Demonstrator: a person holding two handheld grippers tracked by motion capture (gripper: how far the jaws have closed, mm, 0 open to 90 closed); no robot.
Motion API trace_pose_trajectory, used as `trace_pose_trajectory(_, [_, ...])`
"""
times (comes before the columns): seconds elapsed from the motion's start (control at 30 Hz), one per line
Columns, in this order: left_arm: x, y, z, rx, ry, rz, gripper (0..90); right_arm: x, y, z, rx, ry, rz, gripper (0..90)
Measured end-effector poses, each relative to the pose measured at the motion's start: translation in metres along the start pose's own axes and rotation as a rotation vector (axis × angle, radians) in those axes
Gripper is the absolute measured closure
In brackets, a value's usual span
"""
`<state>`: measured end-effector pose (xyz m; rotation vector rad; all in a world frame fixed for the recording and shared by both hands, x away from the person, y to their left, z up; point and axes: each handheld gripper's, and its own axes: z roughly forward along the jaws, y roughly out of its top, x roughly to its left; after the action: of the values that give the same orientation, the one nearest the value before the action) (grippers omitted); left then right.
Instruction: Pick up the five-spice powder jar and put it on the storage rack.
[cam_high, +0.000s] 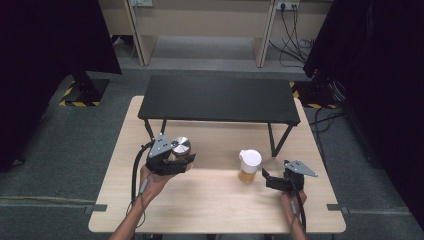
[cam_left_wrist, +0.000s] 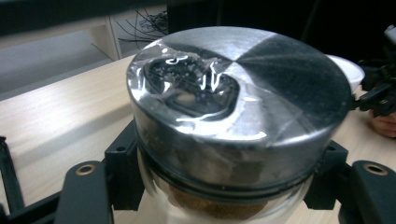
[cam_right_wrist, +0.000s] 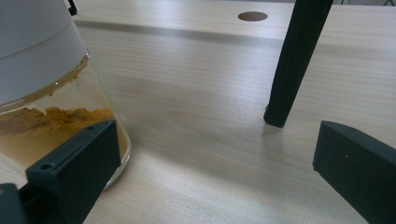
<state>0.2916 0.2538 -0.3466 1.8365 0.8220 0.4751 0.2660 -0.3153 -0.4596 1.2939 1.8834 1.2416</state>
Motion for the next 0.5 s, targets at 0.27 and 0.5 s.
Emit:
trace_pose_trajectory(0.27, [0.009,0.04,-0.009,0.019,-0.002,0.012,30.8,0.0,0.0,0.0,0.001,0.0,0.0,0.8])
trace_pose_trajectory(0.5, [0.017,0.069,-0.021,0.02,-0.006,-0.006,30.9,0.0,0.0,0.0,0.001,0.001,0.001,0.8])
